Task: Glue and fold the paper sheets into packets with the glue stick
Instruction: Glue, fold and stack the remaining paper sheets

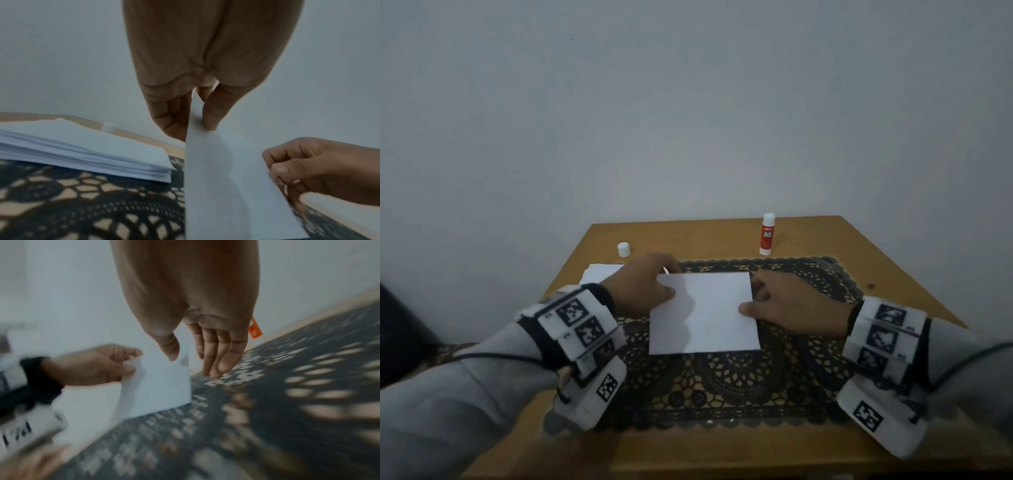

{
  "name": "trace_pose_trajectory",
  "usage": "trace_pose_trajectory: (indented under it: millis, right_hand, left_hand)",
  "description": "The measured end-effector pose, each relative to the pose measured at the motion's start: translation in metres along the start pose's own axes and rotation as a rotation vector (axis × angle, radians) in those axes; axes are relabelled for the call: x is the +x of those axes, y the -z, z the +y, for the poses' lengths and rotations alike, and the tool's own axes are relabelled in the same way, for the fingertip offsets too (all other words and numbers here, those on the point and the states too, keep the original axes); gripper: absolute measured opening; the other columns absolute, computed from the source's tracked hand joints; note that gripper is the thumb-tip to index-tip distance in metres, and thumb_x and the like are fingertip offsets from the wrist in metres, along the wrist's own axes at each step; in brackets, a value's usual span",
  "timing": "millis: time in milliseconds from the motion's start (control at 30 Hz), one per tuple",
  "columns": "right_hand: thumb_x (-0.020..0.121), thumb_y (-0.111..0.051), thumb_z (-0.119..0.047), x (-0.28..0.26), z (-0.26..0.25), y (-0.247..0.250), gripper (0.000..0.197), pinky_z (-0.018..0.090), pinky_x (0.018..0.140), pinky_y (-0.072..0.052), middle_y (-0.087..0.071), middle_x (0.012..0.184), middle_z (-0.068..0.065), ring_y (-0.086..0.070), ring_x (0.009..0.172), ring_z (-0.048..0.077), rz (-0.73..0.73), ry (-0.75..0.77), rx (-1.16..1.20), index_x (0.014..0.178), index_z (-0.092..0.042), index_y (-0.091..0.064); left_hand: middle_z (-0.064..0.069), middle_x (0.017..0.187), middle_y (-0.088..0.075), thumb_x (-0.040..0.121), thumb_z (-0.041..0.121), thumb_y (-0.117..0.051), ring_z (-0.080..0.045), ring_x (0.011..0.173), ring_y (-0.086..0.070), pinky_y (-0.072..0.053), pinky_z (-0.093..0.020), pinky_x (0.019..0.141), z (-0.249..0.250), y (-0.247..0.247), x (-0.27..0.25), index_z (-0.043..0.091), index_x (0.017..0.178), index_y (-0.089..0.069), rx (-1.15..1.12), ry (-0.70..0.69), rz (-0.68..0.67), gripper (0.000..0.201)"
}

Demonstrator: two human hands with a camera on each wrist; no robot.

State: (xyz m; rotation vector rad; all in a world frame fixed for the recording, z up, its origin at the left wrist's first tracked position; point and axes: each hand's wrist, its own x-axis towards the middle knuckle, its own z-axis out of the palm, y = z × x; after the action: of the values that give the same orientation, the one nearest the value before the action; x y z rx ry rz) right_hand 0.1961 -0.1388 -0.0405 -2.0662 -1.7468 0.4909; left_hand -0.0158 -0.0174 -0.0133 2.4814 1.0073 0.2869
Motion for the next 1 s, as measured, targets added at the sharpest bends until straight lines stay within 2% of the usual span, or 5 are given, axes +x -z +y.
trace_pose_trajectory:
  millis: [400, 600, 800, 933, 1000]
  right_hand:
    - [0.093, -0.06, -0.005, 0.078, -0.081, -0.015, 0.008, 0.025, 0.049, -0.048, -0.061, 0.068, 0.012, -0.058, 0.053, 0.017, -0.179, -0.18, 0.672, 0.088, 0.0, -0.057]
    - [0.091, -0.064, -0.009, 0.124, -0.093, -0.041, 0.013, 0.025, 0.045, -0.05, -0.061, 0.069, 0.012, -0.057, 0.05, 0.018, -0.166, -0.294, 0.428, 0.091, 0.004, -0.064]
    - [0.088, -0.068, -0.004, 0.127, -0.093, -0.047, 0.022, 0.043, 0.06, -0.061, -0.064, 0.084, 0.022, -0.065, 0.056, 0.029, -0.109, -0.316, 0.428, 0.1, 0.011, -0.058]
    - [0.087, -0.068, -0.002, 0.118, -0.093, -0.045, 0.028, 0.041, 0.061, -0.062, -0.06, 0.093, 0.024, -0.067, 0.066, 0.034, -0.124, -0.311, 0.528, 0.109, 0.01, -0.054]
    - [0.087, -0.067, -0.002, 0.115, -0.091, -0.043, 0.037, 0.041, 0.061, -0.062, -0.06, 0.096, 0.024, -0.067, 0.066, 0.034, -0.124, -0.313, 0.582, 0.118, 0.01, -0.051]
  left_hand:
    - [-0.009, 0.111, -0.057, 0.088, 0.026, -0.065, -0.029, 0.099, -0.057, -0.051, -0.042, 0.086, -0.086, 0.059, 0.02, 0.013, 0.105, -0.054, -0.145, 0.326, 0.371, 0.024]
    - [-0.009, 0.071, -0.052, 0.092, 0.028, -0.062, -0.022, 0.063, -0.051, -0.04, -0.027, 0.052, -0.111, 0.045, 0.032, 0.002, 0.079, -0.052, -0.065, 0.542, 0.083, 0.031]
    - [-0.018, 0.08, -0.055, 0.087, 0.035, -0.068, -0.025, 0.072, -0.047, -0.037, -0.031, 0.066, -0.12, 0.041, 0.04, -0.008, 0.105, -0.059, -0.049, 0.676, 0.012, 0.048]
    - [-0.009, 0.064, -0.048, 0.083, 0.031, -0.072, -0.022, 0.058, -0.044, -0.032, -0.027, 0.055, -0.113, 0.042, 0.046, 0.003, 0.067, -0.053, -0.014, 0.736, -0.001, 0.038]
    - [-0.012, 0.073, -0.054, 0.082, 0.031, -0.074, -0.026, 0.073, -0.052, -0.035, -0.029, 0.061, -0.11, 0.043, 0.046, -0.004, 0.093, -0.062, 0.007, 0.733, -0.019, 0.039]
